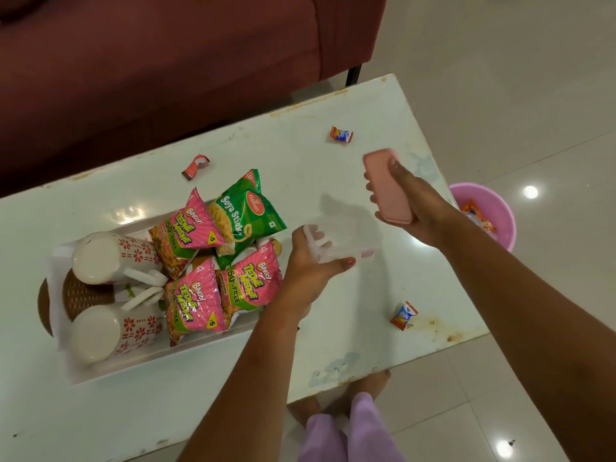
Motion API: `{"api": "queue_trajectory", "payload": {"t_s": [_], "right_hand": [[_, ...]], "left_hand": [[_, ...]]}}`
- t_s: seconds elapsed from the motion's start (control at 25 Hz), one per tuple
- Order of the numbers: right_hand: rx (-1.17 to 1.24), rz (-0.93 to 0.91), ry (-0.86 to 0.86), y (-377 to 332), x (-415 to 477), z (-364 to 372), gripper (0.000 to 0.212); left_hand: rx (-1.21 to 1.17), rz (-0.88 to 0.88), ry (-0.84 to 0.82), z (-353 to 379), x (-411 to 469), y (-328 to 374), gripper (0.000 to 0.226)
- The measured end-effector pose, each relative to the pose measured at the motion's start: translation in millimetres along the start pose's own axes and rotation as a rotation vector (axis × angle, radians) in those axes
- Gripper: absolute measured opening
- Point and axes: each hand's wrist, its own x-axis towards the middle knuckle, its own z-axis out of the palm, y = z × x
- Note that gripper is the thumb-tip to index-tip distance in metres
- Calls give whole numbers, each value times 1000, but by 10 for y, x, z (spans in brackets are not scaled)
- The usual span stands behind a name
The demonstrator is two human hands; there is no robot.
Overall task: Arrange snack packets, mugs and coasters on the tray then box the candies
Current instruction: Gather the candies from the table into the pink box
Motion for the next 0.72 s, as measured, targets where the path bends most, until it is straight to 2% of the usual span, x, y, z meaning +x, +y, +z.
{"api": "queue_trajectory", "payload": {"t_s": [0.12, 0.2, 0.32, 0.44, 0.6, 0.72], "right_hand": [[252, 54, 136, 135, 96, -60, 55], [243, 76, 263, 248, 129, -101, 42], [6, 67, 465, 403, 215, -162, 28], [-243, 32, 570, 502, 272, -153, 38], [-461, -38, 646, 627, 175, -170, 53], [-600, -93, 705, 896, -116, -143, 52]], "left_hand": [[-20, 31, 236, 137, 47, -149, 72], [84, 47, 321, 202, 45, -257, 78], [234, 49, 383, 286, 33, -416, 87], [396, 26, 467, 320, 64, -494, 95], [423, -13, 429, 397, -77, -442, 116], [500, 7, 378, 430, -346, -583, 107]]}}
